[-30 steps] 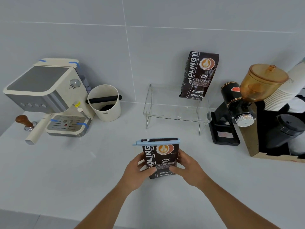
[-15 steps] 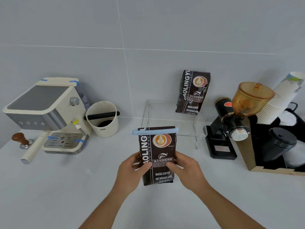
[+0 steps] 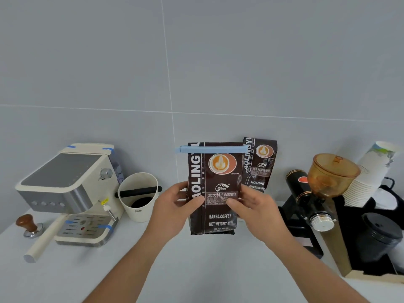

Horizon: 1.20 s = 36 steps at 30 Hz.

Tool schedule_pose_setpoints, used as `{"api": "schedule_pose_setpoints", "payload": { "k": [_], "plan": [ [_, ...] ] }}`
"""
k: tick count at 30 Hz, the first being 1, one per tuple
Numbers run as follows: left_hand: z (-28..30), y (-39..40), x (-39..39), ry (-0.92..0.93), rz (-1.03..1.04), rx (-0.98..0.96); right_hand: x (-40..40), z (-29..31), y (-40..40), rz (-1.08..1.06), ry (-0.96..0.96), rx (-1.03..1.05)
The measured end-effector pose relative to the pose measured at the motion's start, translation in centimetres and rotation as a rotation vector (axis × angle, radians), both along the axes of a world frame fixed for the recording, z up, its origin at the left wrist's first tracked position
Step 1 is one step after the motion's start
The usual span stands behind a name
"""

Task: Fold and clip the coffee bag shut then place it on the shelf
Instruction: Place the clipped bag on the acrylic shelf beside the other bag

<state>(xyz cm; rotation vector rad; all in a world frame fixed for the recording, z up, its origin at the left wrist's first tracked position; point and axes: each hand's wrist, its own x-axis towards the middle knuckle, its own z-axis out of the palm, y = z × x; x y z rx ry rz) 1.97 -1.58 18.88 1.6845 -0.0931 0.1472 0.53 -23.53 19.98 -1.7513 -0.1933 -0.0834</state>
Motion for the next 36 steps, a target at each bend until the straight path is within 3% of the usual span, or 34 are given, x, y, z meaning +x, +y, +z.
{"api": "schedule_pose_setpoints", "payload": {
  "k": [15,24,36],
  "plan": [
    [4.8,-1.2,9.5,-0.045,-0.01,0.075,9.2,3.9,-0.8,-0.004,-0.074,0.005],
    [1.5,-2.7,14.3,0.006,0.047,0.168,13.9,0.2,-1.0,-0.048,-0.04,-0.03],
    [-4.0,-3.6,18.5,0.13,0.036,0.065,17.5,-6.4,-0.2,-0.117,0.046,-0.064]
  ]
}}
